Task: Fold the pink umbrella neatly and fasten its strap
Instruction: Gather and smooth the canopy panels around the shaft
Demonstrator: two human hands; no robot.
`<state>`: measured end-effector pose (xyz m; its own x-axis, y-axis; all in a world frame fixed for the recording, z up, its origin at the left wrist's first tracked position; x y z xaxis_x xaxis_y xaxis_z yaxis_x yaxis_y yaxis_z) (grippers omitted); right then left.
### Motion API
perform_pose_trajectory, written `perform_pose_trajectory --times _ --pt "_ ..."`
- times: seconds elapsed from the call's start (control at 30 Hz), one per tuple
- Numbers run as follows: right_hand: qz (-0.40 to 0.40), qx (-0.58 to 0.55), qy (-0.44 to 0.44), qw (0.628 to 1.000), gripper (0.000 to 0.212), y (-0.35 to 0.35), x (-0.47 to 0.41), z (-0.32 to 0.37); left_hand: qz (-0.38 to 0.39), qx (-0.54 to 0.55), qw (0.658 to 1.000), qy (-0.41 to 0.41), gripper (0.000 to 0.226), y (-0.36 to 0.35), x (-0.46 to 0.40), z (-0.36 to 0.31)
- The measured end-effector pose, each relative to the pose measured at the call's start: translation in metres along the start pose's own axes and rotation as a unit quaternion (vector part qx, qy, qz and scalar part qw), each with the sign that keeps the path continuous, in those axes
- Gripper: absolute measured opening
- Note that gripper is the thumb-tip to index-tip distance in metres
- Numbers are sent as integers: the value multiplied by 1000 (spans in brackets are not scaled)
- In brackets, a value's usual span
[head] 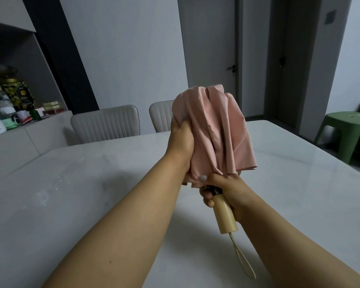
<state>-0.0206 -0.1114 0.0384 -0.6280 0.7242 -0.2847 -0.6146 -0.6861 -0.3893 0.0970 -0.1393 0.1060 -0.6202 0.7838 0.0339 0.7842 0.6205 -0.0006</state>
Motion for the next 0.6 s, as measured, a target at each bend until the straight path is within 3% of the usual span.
perform_pose_trajectory --times 0.13,0.23,0.6 --pt "44 -42 -21 998 11 -10 4 0 102 122 985 69 57 -8 6 5" --pt "57 -62 -46 995 20 -14 6 -8 132 178 971 87 54 -9 8 11" --pt "16 -186 -85 979 55 -13 2 -24 131 254 954 87 51 -9 5 19"
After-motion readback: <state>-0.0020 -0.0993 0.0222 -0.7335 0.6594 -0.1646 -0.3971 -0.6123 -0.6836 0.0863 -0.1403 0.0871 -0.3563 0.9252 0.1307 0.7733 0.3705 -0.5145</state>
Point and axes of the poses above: each hand's wrist, its own x-axis away from the middle knuckle, its own y-axis out of the back of the hand, z = x × y, the point moved 10 cm from there along -x, towards the middle knuckle, and after that the axes turned 11 degrees about y, right-handed, at the moved point
